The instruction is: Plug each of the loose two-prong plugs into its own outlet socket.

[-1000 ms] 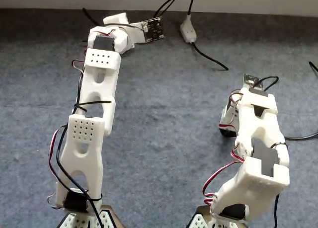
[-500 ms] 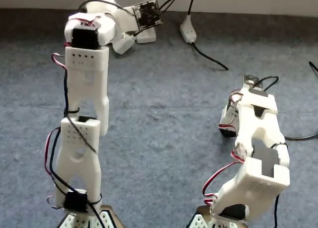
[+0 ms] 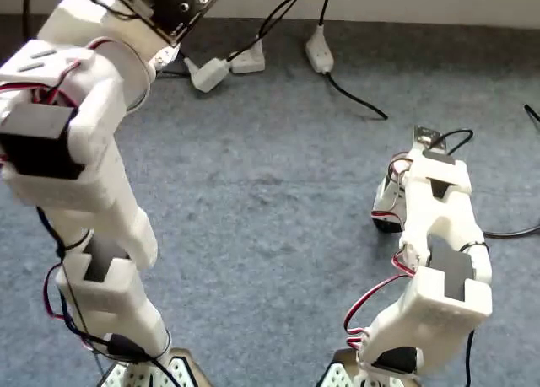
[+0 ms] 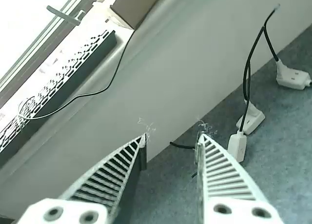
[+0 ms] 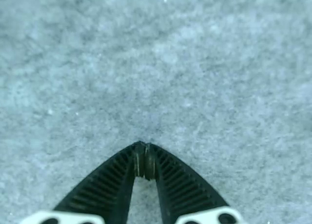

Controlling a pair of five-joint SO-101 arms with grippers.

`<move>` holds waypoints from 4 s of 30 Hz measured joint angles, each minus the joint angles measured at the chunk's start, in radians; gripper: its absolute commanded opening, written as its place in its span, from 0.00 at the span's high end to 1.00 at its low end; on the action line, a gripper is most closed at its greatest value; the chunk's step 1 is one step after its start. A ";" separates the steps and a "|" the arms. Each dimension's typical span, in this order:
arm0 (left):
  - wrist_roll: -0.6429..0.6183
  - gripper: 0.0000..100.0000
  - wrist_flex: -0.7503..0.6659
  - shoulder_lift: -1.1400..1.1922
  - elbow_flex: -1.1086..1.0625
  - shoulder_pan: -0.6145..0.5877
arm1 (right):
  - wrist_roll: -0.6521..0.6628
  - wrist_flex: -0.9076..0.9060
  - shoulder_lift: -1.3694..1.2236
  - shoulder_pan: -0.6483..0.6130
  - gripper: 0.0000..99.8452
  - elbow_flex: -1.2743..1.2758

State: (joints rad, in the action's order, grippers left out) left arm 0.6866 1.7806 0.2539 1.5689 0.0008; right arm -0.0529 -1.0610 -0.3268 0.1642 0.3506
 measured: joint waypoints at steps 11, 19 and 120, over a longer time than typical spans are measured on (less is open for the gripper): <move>-0.232 0.84 0.000 -0.529 -0.677 -0.003 | 0.114 -0.284 -0.017 0.037 0.78 -0.236; -0.267 0.84 -0.011 -0.744 -0.984 -0.002 | 0.301 -0.651 -0.020 0.313 0.76 -1.079; -0.430 0.84 -0.819 -1.797 -2.859 0.029 | 1.042 0.006 -0.982 0.545 0.76 -1.671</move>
State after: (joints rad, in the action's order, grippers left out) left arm 0.2570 0.9613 -1.5428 -1.2896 0.0299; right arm 0.9889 -1.0549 -1.3088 0.7089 -1.3203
